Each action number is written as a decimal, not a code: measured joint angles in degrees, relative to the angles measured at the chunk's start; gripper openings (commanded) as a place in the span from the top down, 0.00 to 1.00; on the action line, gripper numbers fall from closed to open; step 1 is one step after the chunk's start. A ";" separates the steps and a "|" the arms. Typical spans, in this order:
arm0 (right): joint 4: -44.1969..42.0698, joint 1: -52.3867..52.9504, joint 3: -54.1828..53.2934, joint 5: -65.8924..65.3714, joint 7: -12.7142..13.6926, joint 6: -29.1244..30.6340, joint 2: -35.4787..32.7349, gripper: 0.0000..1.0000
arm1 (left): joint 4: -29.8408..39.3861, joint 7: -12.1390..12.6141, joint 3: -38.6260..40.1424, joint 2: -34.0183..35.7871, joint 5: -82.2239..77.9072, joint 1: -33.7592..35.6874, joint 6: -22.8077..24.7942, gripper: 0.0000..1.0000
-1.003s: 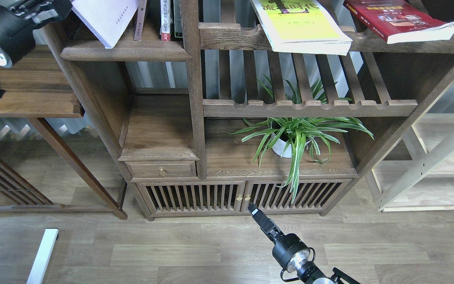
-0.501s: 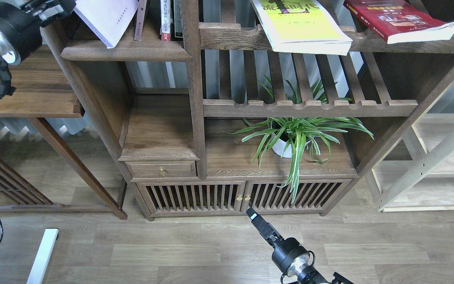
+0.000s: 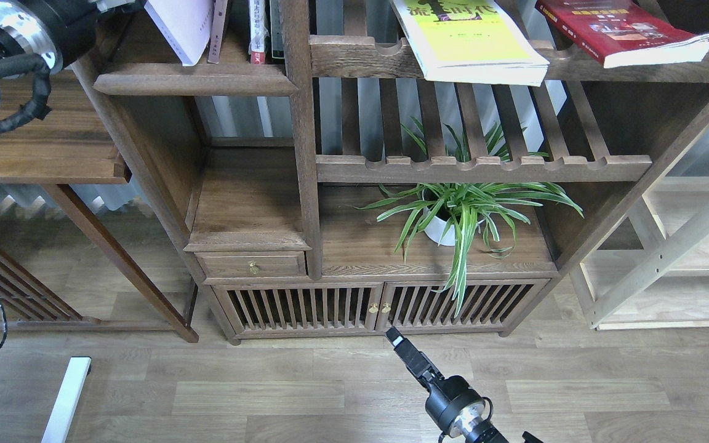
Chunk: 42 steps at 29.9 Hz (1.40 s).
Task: Organize books on shelf
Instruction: 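Press the white book upright among the top-shelf books with left gripper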
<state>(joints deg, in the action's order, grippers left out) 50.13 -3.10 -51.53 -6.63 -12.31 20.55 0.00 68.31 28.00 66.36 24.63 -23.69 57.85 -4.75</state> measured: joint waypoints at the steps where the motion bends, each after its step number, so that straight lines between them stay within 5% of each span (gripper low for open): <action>1: 0.15 -0.08 0.00 0.02 0.00 0.00 0.00 0.01 | -0.61 0.00 -0.08 -0.27 0.01 0.38 -0.04 0.96; 14: 0.50 -0.43 0.11 0.21 -0.04 3.12 0.00 0.00 | -5.64 -0.38 -0.75 -2.74 0.08 2.75 0.16 0.96; 35: 0.50 -0.81 0.11 0.21 0.09 3.79 0.00 0.00 | -9.95 -9.99 -5.52 -4.09 0.14 4.69 2.01 0.95; 42: 0.50 -0.84 0.04 0.21 0.09 3.83 0.00 0.00 | -10.21 -10.85 -7.75 -3.58 0.14 4.47 2.98 0.95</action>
<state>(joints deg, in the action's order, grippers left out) 50.63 -3.94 -51.48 -6.41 -12.22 24.38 0.00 58.11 17.15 58.62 21.05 -23.55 62.31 -1.77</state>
